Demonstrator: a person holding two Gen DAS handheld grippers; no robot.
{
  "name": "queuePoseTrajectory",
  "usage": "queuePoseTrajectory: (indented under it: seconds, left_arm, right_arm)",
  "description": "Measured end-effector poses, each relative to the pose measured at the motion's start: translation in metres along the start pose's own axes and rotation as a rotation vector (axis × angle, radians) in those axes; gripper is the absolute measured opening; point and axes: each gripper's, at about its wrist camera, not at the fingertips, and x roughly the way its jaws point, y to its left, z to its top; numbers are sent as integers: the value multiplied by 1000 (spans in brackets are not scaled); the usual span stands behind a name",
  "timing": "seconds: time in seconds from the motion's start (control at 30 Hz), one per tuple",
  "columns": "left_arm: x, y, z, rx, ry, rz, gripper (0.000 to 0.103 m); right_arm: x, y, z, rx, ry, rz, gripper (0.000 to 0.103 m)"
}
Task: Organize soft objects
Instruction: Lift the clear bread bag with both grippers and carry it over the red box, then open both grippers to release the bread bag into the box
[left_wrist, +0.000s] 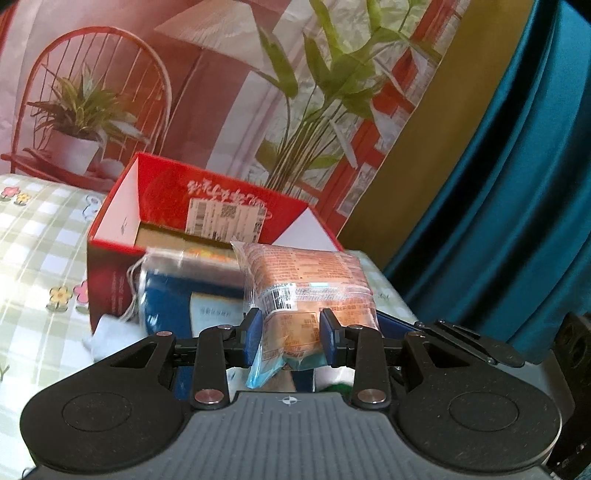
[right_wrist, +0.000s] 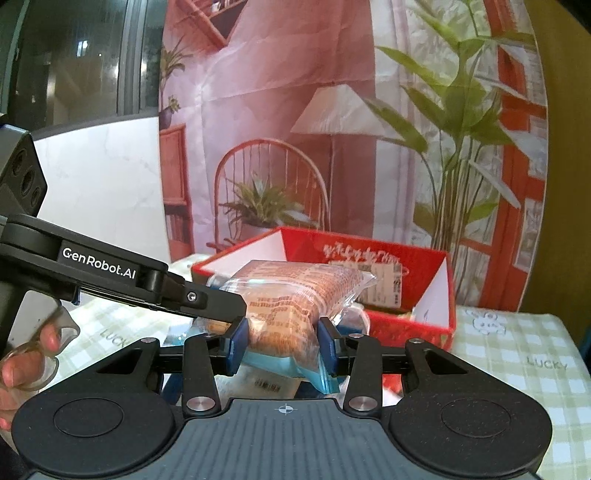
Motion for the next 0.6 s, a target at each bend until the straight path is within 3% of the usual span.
queuePoseTrajectory:
  seconds: [0.33, 0.6]
  left_arm:
    - [39, -3, 39, 44, 4, -29, 35]
    - [85, -4, 56, 16, 27, -9, 35]
  right_arm:
    - [27, -26, 33, -49, -19, -55, 37]
    - [59, -64, 37, -28, -24, -87, 37]
